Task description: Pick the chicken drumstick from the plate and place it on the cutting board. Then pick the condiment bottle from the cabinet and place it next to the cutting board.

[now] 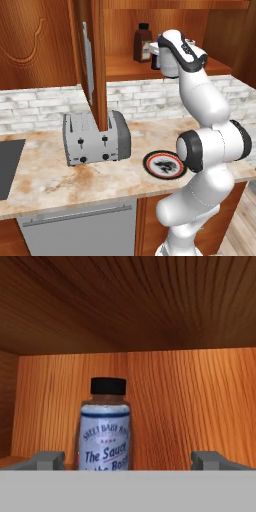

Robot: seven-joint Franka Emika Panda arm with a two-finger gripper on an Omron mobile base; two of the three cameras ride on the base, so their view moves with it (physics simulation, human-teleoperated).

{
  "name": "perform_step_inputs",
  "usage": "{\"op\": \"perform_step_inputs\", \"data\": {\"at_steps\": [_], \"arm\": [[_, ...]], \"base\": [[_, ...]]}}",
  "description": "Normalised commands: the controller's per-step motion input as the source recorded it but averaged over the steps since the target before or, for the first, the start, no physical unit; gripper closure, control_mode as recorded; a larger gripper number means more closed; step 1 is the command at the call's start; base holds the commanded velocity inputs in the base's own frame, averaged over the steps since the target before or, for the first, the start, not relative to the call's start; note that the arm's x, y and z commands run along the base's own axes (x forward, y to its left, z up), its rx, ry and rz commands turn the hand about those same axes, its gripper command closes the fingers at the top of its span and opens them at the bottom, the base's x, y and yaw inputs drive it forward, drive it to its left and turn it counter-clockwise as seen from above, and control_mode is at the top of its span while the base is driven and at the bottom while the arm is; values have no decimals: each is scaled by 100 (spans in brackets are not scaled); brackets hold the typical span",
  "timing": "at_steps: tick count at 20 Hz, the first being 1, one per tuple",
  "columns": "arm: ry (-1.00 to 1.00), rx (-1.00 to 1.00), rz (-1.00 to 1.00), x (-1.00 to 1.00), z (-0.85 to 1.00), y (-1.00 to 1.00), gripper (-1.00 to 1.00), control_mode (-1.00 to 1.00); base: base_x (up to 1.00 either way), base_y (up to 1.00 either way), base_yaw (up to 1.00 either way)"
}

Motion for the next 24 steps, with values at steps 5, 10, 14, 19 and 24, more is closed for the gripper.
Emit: {"op": "perform_step_inputs", "data": {"at_steps": [5, 10, 14, 19, 24], "arm": [[1, 0, -1, 9, 0, 0, -100, -100], [1, 0, 0, 6, 0, 0, -100, -100], [1, 0, 0, 6, 0, 0, -100, -100], [0, 0, 0, 8, 0, 0, -100, -100], [0, 0, 0, 4, 0, 0, -100, -100]], "base": [[0, 0, 0], [0, 0, 0], [0, 0, 0], [0, 0, 0], [0, 0, 0]]}}
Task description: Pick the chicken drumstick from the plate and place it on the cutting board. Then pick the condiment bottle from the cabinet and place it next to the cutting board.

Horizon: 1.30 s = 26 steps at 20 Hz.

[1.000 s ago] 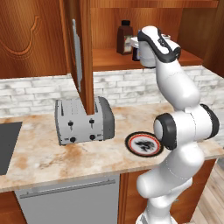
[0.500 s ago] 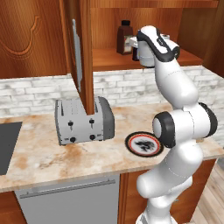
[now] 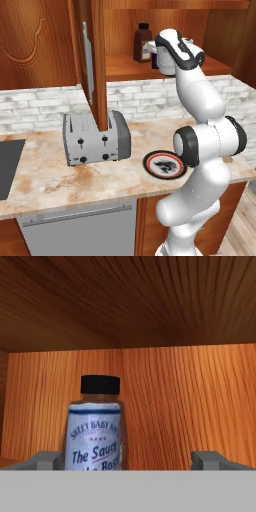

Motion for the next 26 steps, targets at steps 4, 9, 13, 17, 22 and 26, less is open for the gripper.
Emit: {"op": "perform_step_inputs", "data": {"at_steps": [4, 9, 13, 17, 22, 26], "arm": [[0, 0, 0, 0, 0, 0, -100, -100], [0, 0, 0, -1, 0, 0, -100, -100], [0, 0, 0, -5, 0, 0, -100, -100], [0, 0, 0, -3, 0, 0, -100, -100], [0, 0, 0, -2, 0, 0, -100, -100], [0, 0, 0, -1, 0, 0, 100, -100]], "base": [[0, 0, 0], [0, 0, 0], [0, 0, 0], [0, 0, 0], [0, 0, 0], [0, 0, 0]]}}
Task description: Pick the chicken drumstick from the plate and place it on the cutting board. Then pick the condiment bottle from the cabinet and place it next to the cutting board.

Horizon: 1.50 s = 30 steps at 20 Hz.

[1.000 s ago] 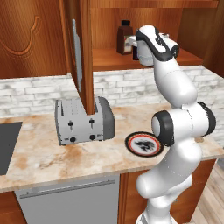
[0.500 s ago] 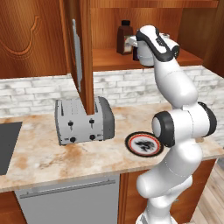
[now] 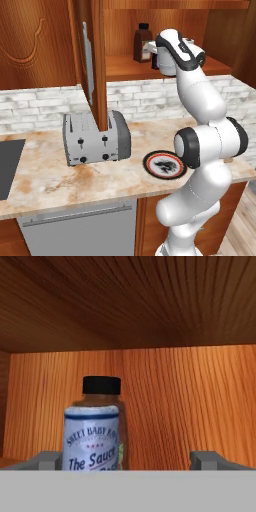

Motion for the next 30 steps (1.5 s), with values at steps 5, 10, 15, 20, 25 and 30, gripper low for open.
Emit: {"op": "perform_step_inputs", "data": {"at_steps": [5, 10, 15, 20, 25, 30], "arm": [[0, 0, 0, -4, 0, 0, 100, -100], [0, 0, 0, -1, 0, 0, 100, -100], [0, 0, 0, 0, 0, 0, 100, -100], [0, 0, 0, 0, 0, 0, 100, -100], [0, 0, 0, 0, 1, 0, 100, -100], [0, 0, 0, -8, 10, 0, 100, -100]], "base": [[0, 0, 0], [0, 0, 0], [0, 0, 0], [0, 0, 0], [0, 0, 0], [0, 0, 0]]}}
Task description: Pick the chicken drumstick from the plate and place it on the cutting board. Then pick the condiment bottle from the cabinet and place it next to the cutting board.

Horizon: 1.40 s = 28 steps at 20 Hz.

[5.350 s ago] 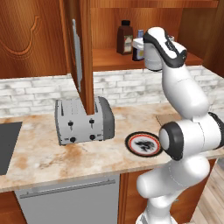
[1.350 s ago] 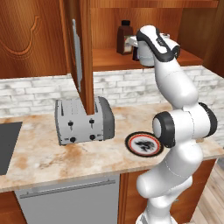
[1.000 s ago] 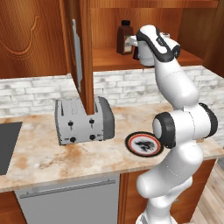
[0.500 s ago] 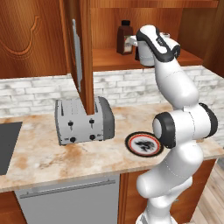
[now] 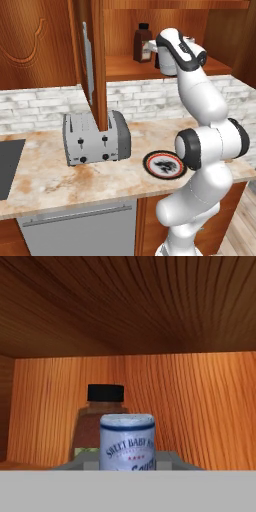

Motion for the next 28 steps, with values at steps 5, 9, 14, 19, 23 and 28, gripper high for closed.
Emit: {"op": "perform_step_inputs", "data": {"at_steps": [5, 9, 14, 19, 23, 28], "arm": [[0, 0, 0, -17, 14, 0, 100, -100], [0, 0, 0, -25, 11, 0, 100, -100], [1, 0, 0, -29, 8, -2, 100, -100], [3, 0, -1, -30, 5, -6, 100, -100], [4, 0, -2, -28, 3, -8, 100, -100], [3, 0, -2, -30, 3, -10, 100, -100]], "base": [[0, 0, 0], [0, 0, 0], [0, 0, 0], [0, 0, 0], [0, 0, 0], [0, 0, 0]]}}
